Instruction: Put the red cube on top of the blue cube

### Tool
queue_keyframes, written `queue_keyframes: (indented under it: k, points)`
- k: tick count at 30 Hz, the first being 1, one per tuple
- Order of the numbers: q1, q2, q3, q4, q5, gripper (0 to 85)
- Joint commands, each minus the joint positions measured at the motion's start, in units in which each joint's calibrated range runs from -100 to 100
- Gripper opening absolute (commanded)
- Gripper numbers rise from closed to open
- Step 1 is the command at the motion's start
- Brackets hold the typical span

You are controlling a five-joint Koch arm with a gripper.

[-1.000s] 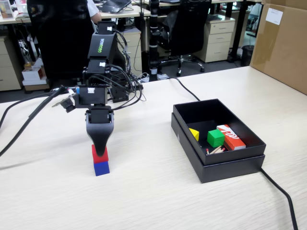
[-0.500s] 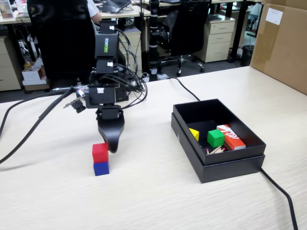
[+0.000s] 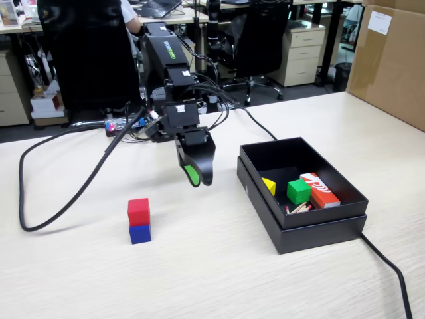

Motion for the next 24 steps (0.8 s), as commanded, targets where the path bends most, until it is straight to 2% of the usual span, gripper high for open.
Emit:
queue_keyframes:
  k: [1, 24]
  points:
    - [1.0, -5.5, 0.3, -0.1, 0.9, 48.1]
    - [1.9, -43.6, -41.6, 26.4, 0.8, 47.5]
